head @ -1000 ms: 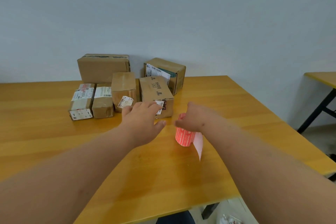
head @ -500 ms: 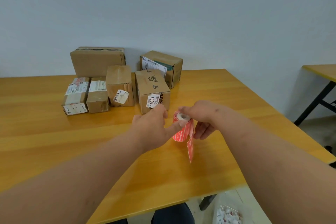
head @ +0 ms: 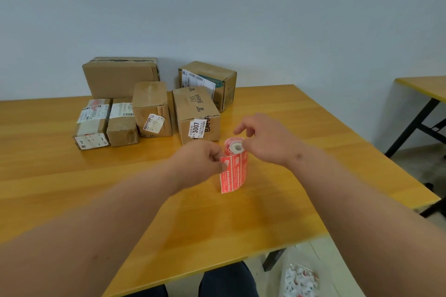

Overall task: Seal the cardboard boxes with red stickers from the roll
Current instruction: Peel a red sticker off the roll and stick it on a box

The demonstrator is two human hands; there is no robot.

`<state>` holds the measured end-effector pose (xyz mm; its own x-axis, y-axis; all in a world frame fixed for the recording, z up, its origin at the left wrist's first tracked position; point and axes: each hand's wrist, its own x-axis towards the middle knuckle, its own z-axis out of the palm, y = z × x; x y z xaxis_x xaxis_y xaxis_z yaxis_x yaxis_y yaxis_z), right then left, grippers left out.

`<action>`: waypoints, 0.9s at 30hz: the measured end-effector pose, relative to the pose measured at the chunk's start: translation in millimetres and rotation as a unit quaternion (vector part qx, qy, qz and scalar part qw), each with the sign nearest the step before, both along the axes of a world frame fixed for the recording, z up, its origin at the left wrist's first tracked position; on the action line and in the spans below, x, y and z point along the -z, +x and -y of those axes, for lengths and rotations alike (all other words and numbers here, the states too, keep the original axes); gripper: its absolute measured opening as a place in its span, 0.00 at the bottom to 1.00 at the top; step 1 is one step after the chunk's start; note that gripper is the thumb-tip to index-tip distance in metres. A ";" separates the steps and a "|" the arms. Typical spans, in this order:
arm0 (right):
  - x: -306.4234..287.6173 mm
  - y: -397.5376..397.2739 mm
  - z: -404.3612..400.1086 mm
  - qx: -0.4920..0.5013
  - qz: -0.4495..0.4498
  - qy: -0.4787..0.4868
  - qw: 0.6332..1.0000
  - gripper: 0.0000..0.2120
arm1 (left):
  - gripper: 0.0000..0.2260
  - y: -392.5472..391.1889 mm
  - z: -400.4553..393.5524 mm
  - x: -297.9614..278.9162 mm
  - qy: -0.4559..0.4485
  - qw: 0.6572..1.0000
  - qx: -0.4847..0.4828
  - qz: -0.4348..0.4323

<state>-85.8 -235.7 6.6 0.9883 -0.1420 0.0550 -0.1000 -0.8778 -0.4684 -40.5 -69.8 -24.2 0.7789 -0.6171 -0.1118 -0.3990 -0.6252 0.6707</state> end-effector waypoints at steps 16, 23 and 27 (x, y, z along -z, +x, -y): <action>10.0 -3.2 -13.9 -0.076 0.013 -0.159 0.984 0.08 | 0.08 9.1 -9.4 -18.3 -0.031 0.998 0.027 0.052; 11.3 -3.4 -16.5 -0.087 0.022 -0.160 0.983 0.08 | 0.08 9.0 -9.4 -13.5 -0.023 0.998 0.023 0.058; 12.3 -1.8 -18.0 -0.090 0.033 -0.156 0.983 0.08 | 0.08 9.3 -9.5 -8.1 -0.033 0.998 0.013 0.053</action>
